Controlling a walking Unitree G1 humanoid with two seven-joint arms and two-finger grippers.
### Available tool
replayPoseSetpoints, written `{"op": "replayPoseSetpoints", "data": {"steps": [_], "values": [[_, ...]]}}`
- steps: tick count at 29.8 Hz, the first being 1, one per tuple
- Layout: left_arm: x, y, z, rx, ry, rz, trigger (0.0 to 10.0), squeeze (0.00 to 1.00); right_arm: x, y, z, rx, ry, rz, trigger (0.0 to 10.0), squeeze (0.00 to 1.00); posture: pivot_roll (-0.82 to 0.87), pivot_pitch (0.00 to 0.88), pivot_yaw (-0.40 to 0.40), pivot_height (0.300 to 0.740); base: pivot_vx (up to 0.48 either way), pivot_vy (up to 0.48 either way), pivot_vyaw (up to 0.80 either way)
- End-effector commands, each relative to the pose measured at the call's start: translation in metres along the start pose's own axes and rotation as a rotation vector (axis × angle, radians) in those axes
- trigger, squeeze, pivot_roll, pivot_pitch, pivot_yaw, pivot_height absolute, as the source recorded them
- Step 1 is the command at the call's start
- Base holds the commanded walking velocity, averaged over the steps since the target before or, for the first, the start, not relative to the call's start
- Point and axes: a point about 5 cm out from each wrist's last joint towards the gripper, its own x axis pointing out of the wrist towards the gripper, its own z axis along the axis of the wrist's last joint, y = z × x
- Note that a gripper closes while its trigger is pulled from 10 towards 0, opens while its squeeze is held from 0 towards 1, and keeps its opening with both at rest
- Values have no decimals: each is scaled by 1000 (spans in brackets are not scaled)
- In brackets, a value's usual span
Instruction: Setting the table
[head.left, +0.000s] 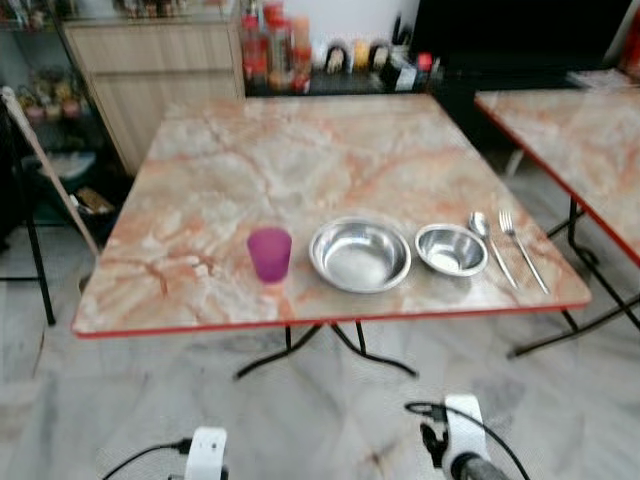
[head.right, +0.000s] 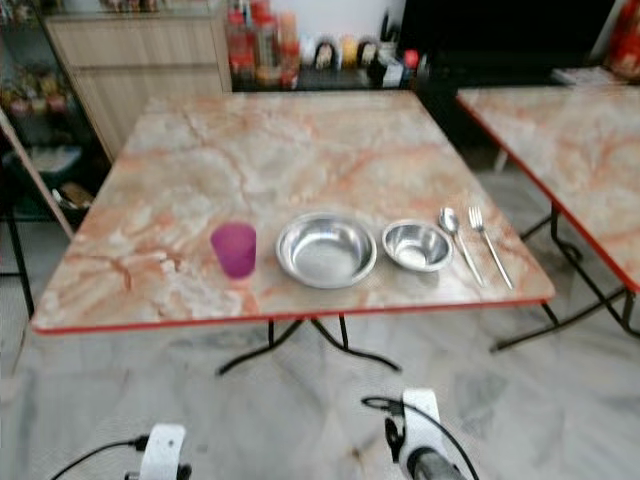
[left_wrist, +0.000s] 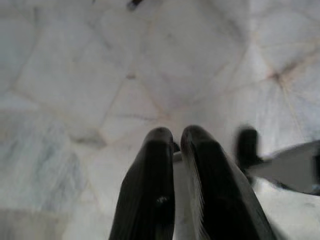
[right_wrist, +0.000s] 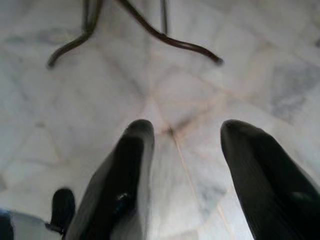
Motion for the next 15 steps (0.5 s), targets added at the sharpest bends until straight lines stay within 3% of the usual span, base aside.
{"op": "replayPoseSetpoints", "data": {"steps": [1, 11, 15], "values": [[0, -3, 0, 1, 1, -4, 10000, 0, 0, -4, 1, -1, 4, -8, 10000, 0, 76, 0, -14, 740, 0, -330, 0], [1, -3, 5, -14, -14, 1, 10000, 0, 0, -7, 2, 16, -2, -17, 10000, 0, 74, 0, -26, 740, 0, -319, 0], [3, -3, 13, -38, -47, 5, 10000, 0, 0, -8, 2, 15, 1, -20, 10000, 0, 82, 5, -33, 740, 0, 0, 0]]}}
